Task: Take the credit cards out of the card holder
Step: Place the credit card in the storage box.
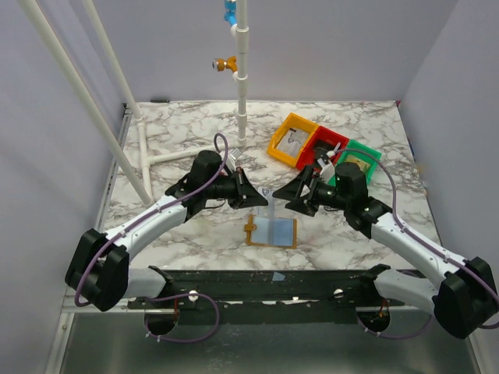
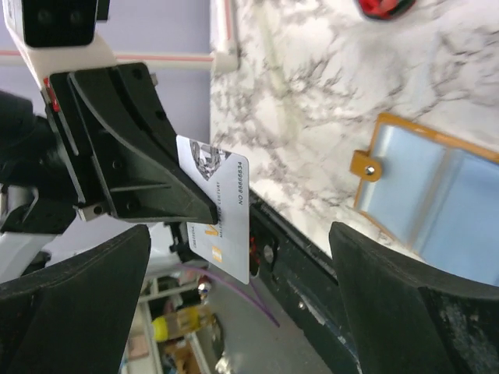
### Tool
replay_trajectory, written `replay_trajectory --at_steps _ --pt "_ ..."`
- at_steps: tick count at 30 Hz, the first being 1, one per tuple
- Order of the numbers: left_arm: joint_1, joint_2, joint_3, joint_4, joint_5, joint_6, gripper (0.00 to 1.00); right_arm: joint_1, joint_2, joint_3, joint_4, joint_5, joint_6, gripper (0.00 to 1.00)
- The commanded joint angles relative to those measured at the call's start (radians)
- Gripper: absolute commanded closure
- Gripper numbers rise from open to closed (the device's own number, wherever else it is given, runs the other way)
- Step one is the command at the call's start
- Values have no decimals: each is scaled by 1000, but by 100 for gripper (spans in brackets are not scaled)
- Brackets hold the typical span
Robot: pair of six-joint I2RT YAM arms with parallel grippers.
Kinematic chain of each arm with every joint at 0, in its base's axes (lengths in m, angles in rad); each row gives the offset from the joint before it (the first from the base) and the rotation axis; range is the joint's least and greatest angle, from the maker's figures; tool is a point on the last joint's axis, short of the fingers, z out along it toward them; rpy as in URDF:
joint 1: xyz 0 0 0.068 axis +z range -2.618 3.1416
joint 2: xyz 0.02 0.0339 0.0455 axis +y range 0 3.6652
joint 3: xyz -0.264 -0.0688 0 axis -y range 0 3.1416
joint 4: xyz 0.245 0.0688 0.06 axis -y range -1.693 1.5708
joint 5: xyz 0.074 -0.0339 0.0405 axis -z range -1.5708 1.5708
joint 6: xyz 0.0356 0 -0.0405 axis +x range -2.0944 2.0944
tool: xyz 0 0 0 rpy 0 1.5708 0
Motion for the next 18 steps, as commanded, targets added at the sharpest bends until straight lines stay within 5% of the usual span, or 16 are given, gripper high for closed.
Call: replay_trajectory --at_steps 1,9,18 --pt "0 -28 68 -114 -90 66 100 -2 -57 75 -257 222 -96 0" --pt "-8 96 267 -203 -271 106 100 -3 -217 88 -454 512 -97 0" --pt "-12 326 489 -135 -413 46 100 -2 -328 121 -573 604 -110 0"
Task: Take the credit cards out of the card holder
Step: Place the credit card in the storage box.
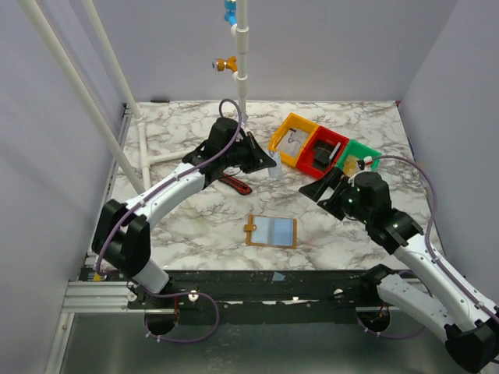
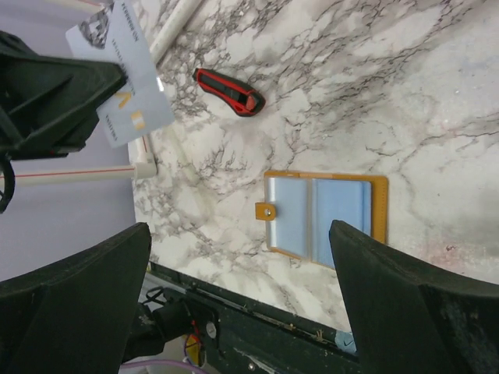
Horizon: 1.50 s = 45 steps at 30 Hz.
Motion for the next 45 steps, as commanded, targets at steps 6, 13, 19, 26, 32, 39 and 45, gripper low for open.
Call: replay_trajectory --at_steps 6,13,19,26,32,39,45 --pt "-6 237 209 104 -173 -78 100 -2 -99 98 -207 168 -41 0" --pt "-5 432 375 148 -169 -155 100 -2 -162 144 -286 195 -51 0" --pt "-5 546 466 207 -192 -235 100 -2 -184 181 -346 211 -71 0" --pt "-6 654 533 254 -239 -315 100 -2 -206 178 -357 193 -70 0" --pt "-5 721 573 290 -275 -363 100 -2 -214 168 -360 178 -69 0" --pt "-3 767 569 345 -317 -419 100 -2 -214 168 -362 168 -75 0" --pt "-4 763 507 414 -356 -478 100 -2 -212 156 -358 155 -76 0"
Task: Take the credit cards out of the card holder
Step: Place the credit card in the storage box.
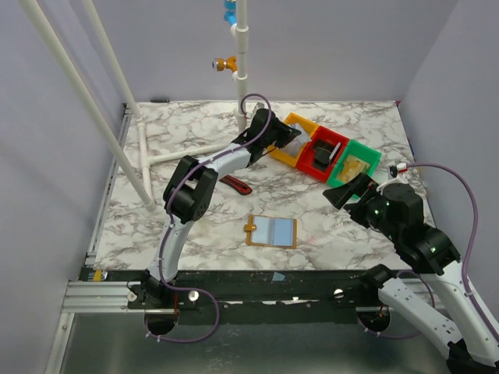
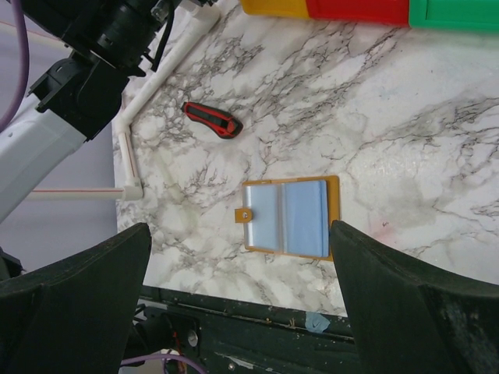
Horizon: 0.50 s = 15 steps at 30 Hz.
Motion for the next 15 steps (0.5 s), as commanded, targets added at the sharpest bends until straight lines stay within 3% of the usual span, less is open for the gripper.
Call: replay_trajectory --at_steps 1,9,15 --pt "11 16 -58 89 -88 -93 100 -2 -3 -4 -8 -22 -12 0" --pt "8 -60 -196 117 -208 -150 100 -2 6 -10 3 -40 -15 0" --pt "8 -55 -183 81 -229 -206 100 -2 7 -14 6 -51 -15 0"
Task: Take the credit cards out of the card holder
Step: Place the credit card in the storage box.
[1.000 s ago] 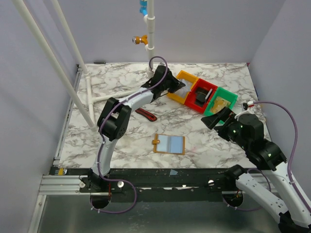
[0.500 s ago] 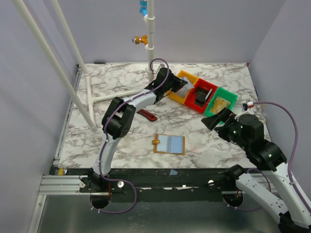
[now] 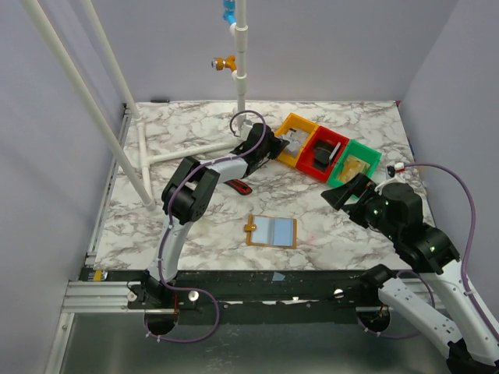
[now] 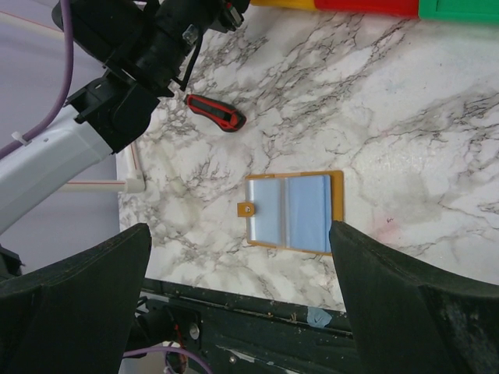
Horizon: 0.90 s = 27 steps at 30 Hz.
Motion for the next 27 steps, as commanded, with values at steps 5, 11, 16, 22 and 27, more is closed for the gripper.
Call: replay_trajectory --at_steps 5,11,16,22,27 --pt "10 -26 31 -50 -84 -109 100 -2 -1 -13 -1 -23 -13 0" --pt "9 -14 56 -64 -68 -108 77 -2 -1 -17 4 -36 -16 0" --pt "10 -26 36 -52 -59 -100 53 -2 0 -25 14 -47 -14 0" --pt "9 -42 6 -17 -48 -86 49 -2 5 -35 25 -64 -11 0" --pt "9 -58 -15 4 -38 -75 49 -2 3 -41 30 -65 -10 0"
